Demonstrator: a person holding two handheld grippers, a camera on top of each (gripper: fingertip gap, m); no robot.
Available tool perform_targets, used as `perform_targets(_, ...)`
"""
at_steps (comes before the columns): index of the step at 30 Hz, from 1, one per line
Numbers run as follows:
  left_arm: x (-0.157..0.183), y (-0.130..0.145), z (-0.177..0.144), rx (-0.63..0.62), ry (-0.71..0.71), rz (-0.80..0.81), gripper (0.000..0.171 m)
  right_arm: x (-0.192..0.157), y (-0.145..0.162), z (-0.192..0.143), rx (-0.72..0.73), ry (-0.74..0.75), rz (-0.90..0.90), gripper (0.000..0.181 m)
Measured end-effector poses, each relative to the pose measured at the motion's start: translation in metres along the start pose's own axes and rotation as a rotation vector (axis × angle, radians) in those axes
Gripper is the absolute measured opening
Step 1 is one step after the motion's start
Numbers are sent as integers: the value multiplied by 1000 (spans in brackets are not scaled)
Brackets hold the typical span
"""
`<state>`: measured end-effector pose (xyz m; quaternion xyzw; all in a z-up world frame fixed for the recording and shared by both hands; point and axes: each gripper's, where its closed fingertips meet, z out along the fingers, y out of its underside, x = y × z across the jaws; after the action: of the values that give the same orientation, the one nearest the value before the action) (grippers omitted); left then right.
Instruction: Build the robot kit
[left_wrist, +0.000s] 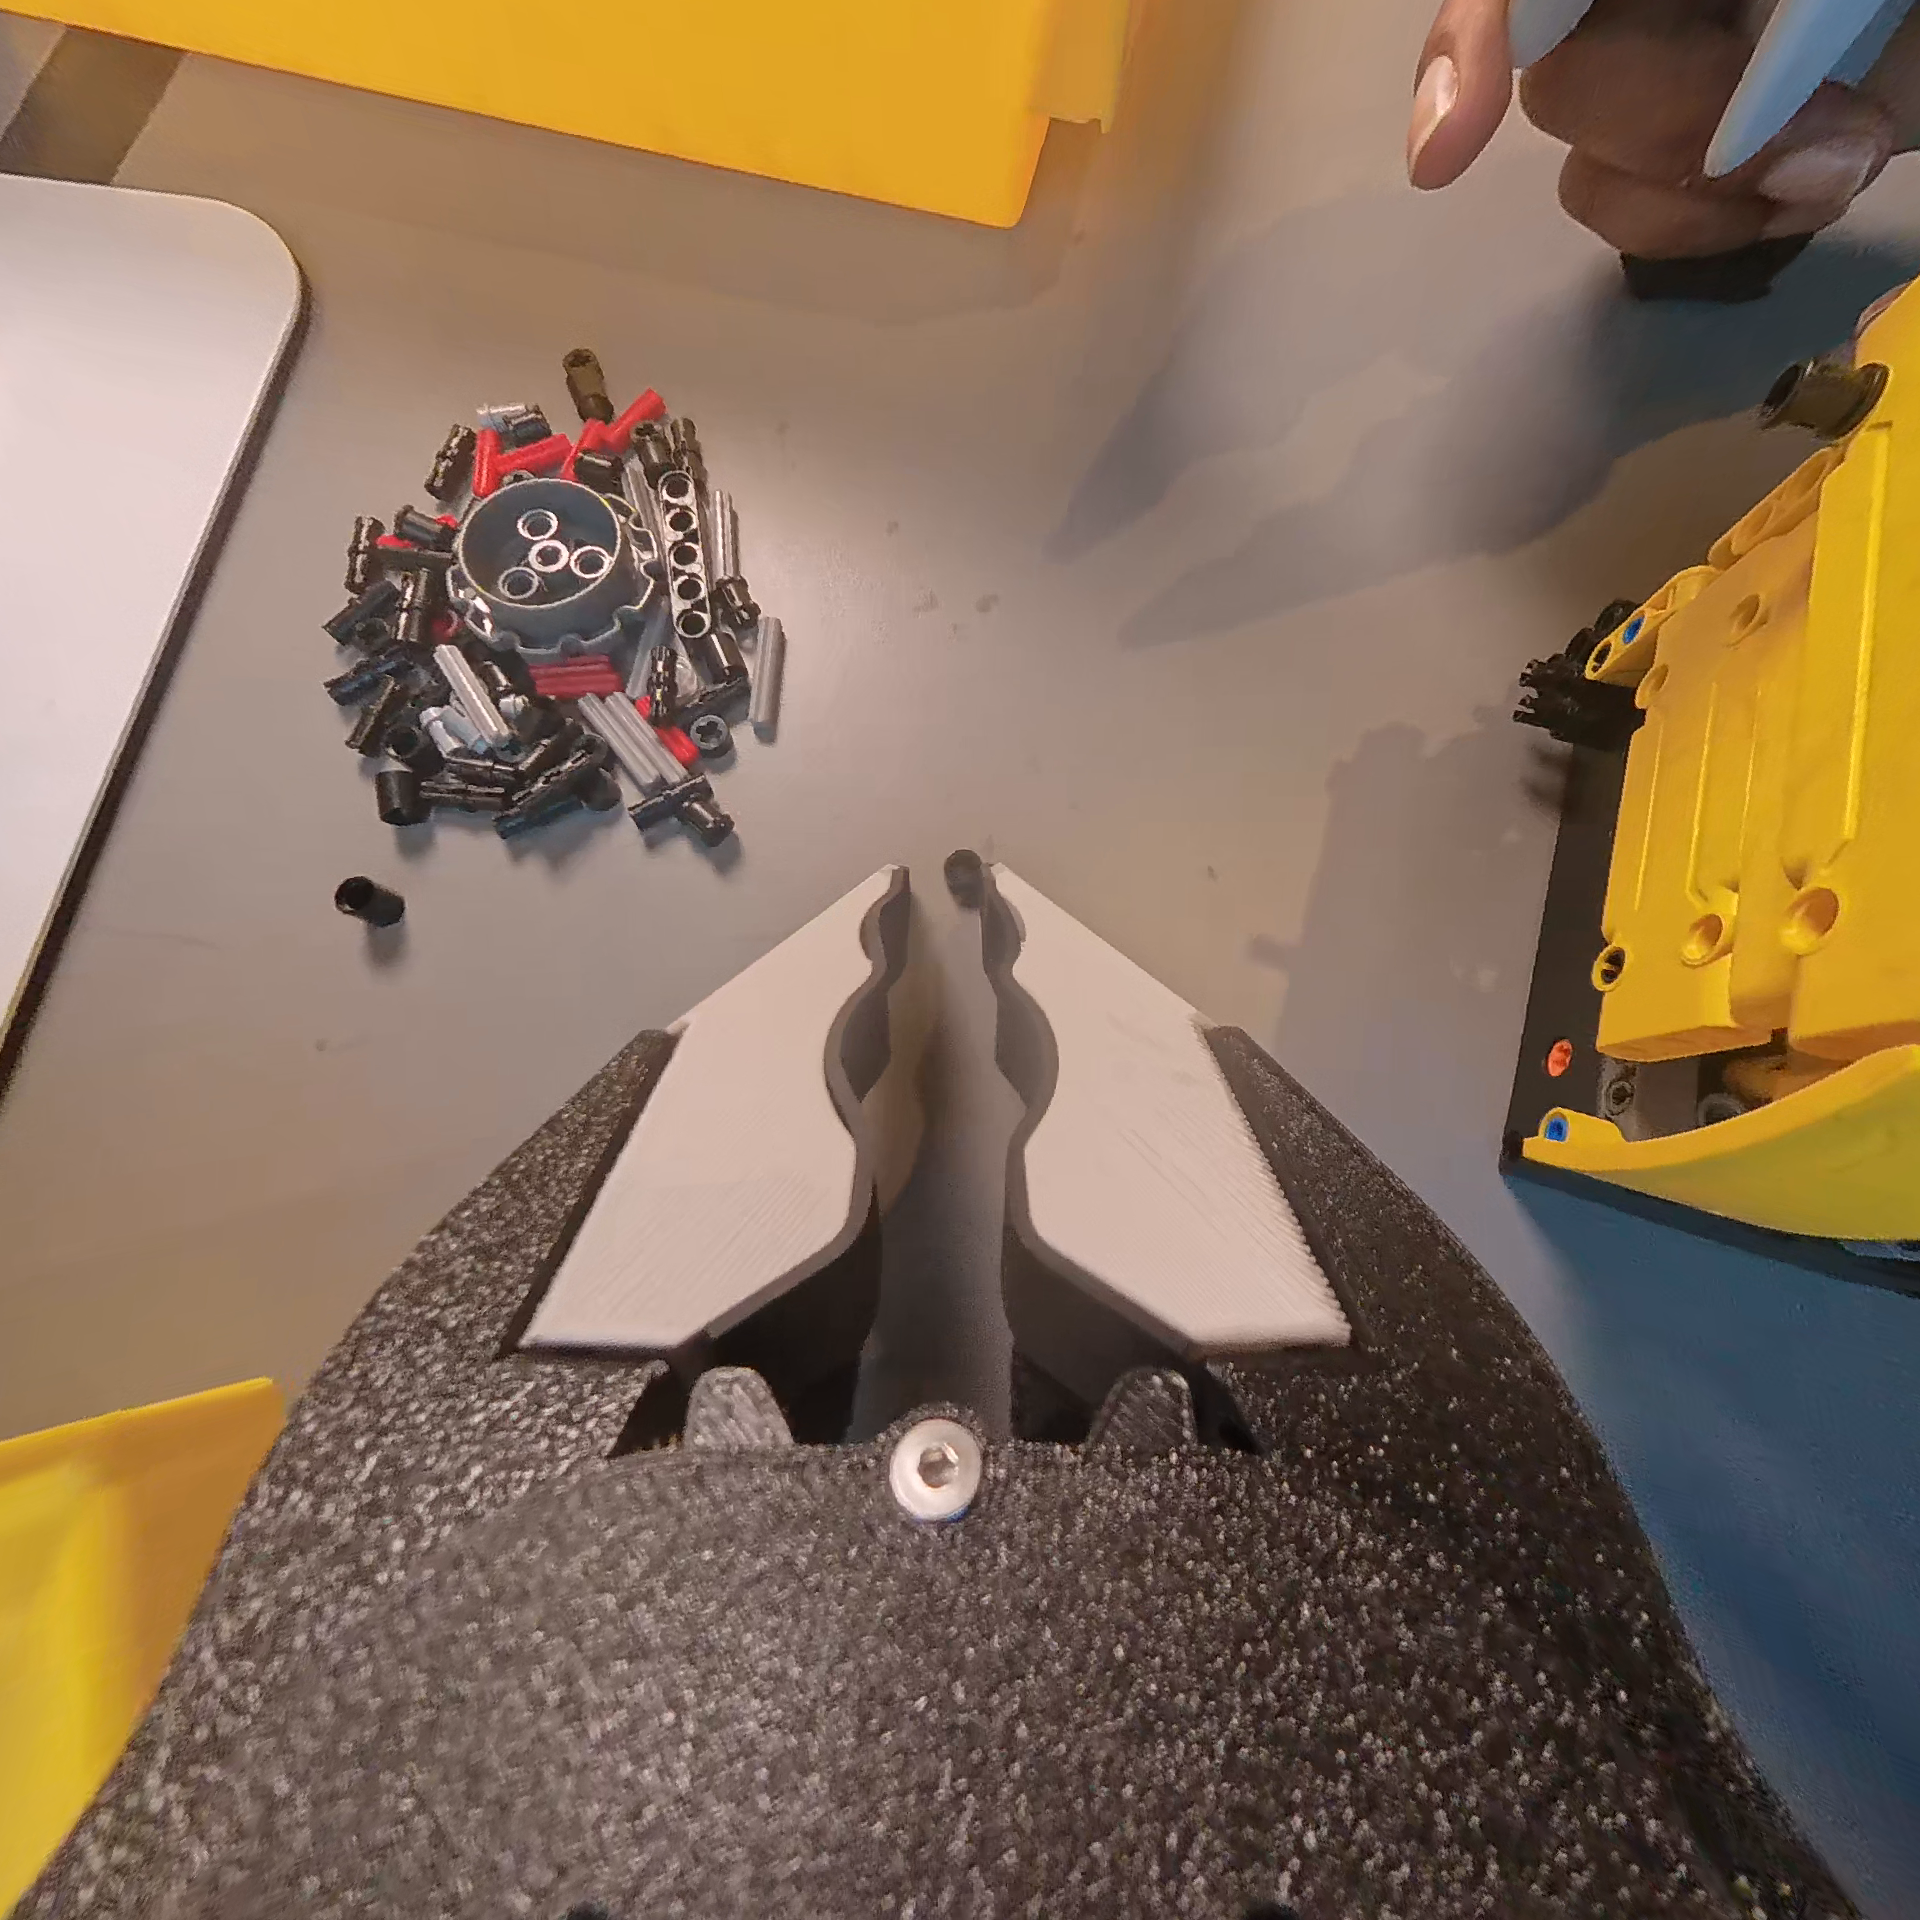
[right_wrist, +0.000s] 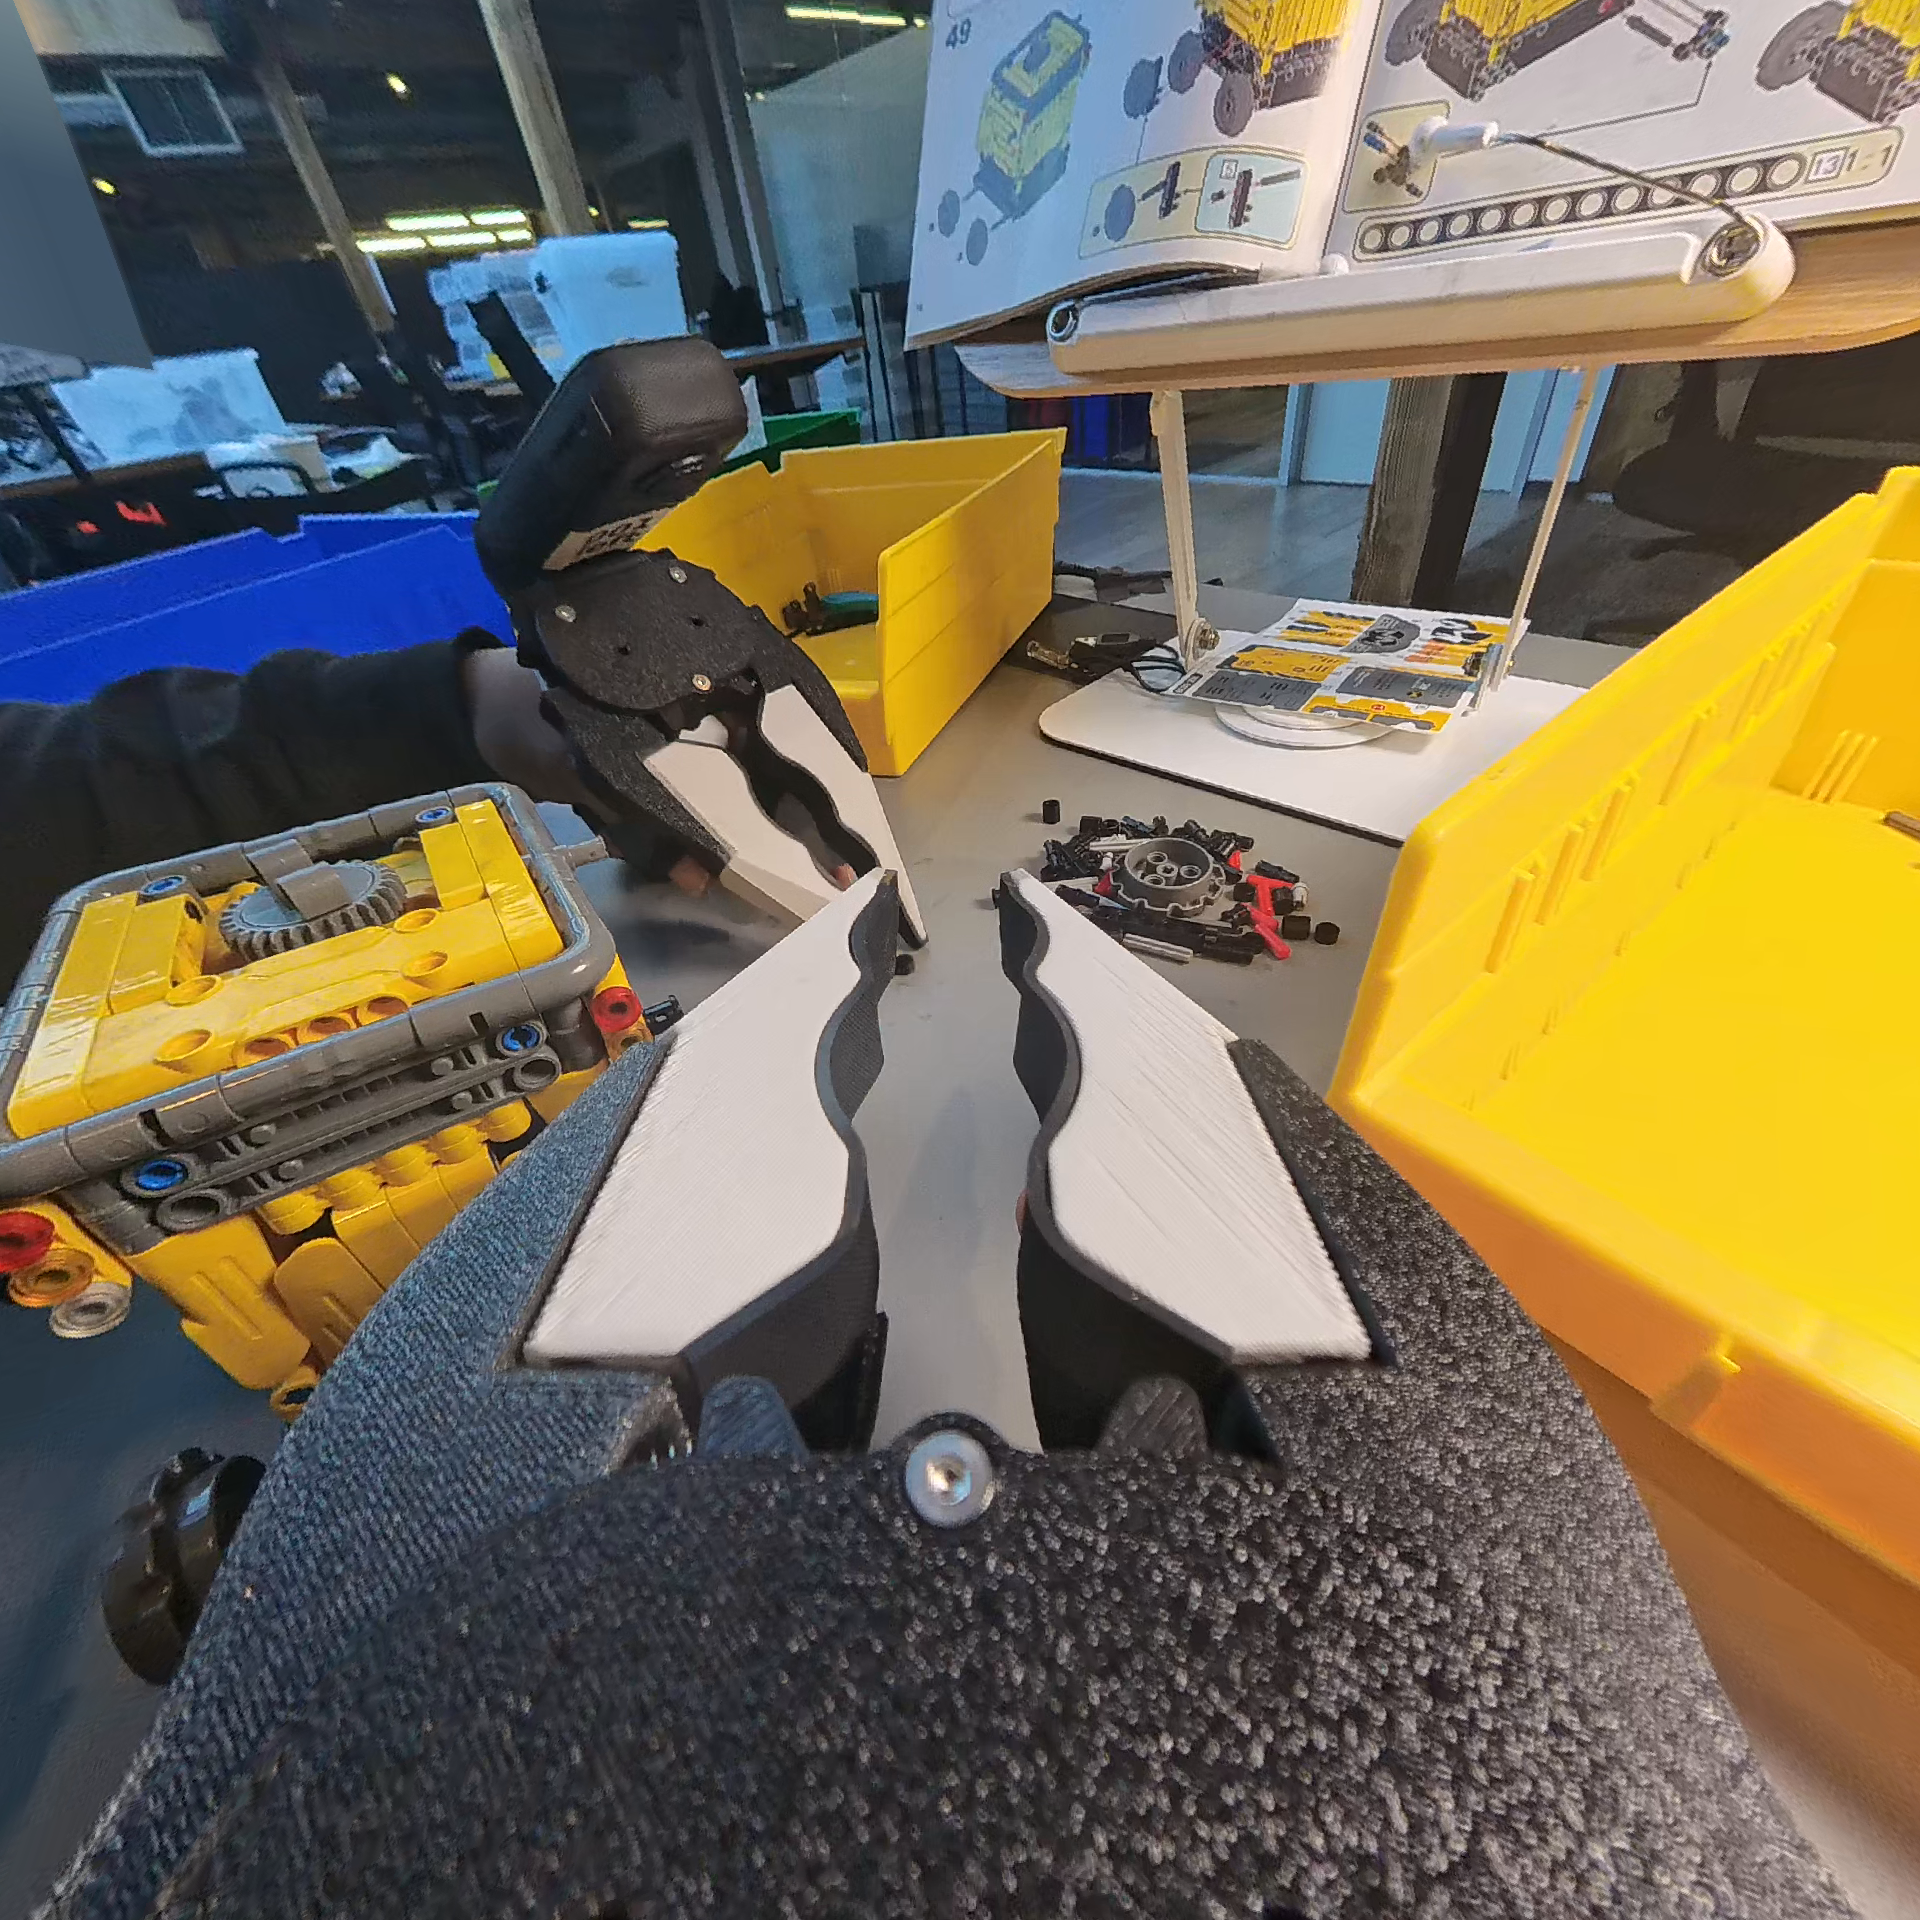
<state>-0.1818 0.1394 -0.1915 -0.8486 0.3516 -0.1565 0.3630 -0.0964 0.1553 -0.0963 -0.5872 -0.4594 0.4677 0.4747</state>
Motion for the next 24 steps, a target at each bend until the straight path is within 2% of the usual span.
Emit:
perform_targets(3,-2,0,1,2,-18,23,4,0,0,0,-1,0,0,20)
perform_targets(8,-2,0,0,9,-13,31,4,0,0,0,0,2,-5,19)
perform_targets(11,-1,-1,-5,21,18,11,27,-1,0,0,1,3,-11,20)
perform_targets(13,-3,-4,-10,48,28,-9,34,-1,-1,-1,1,3,-11,19)
perform_targets(15,-11,-7,-14,74,7,-33,32,-1,-1,0,0,2,-12,19)
perform_targets(18,-31,-14,-13,116,-87,-111,21,-3,0,0,-1,-3,-10,19)
perform_targets(21,-48,-12,-3,65,-199,-137,18,-4,0,1,-4,-7,-14,20)
perform_targets(24,-49,-11,5,31,-214,-146,16,-5,0,1,-3,-6,-19,19)
